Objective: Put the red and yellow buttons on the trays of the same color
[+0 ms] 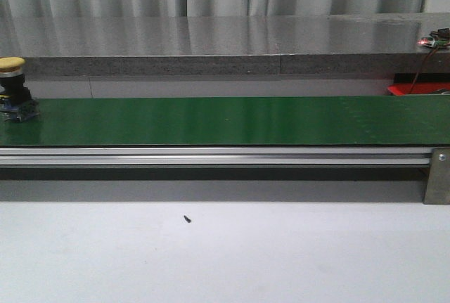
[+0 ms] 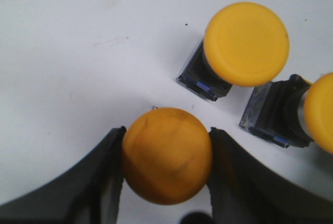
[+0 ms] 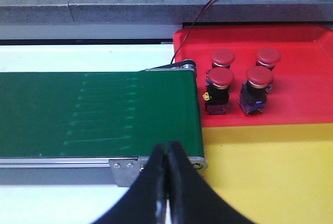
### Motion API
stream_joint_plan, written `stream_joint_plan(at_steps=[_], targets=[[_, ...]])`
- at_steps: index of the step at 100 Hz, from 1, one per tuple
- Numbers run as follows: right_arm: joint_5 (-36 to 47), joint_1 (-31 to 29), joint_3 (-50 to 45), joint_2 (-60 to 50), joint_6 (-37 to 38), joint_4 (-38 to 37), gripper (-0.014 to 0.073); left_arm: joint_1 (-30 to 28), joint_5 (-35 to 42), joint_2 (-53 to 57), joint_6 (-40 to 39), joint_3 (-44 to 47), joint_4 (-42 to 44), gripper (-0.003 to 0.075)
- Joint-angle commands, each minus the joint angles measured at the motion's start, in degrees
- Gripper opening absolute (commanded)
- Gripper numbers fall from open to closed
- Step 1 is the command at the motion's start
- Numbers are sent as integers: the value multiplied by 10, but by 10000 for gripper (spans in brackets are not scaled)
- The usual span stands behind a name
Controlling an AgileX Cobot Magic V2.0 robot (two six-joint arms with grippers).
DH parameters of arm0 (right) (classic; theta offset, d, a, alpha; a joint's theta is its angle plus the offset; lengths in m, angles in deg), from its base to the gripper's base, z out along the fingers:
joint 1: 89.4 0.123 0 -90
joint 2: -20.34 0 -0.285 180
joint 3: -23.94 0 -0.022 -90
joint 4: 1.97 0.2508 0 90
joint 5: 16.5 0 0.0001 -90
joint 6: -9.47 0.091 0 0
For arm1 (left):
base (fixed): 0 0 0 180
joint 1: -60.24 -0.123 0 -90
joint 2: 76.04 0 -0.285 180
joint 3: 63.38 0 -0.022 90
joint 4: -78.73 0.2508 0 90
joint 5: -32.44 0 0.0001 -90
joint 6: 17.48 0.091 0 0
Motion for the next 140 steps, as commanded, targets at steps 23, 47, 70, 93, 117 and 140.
stream_joint_plan(at_steps=[23, 47, 70, 93, 117, 140], targets=[[42, -2, 14, 0, -2, -4, -57, 20, 0, 154, 4, 54, -14, 169], [42, -2, 14, 0, -2, -4, -57, 52, 48, 261, 4, 162, -14, 169], [42, -2, 14, 0, -2, -4, -57, 73, 22, 273, 4, 170, -19, 169], [42, -2, 14, 0, -2, -4, -57, 105, 24, 273, 4, 170, -20, 169], [42, -2, 14, 0, -2, -4, -57, 122, 34, 251, 4, 170, -20, 169], [42, -2, 14, 0, -2, -4, -57, 122, 25, 233, 4, 170, -20, 169]])
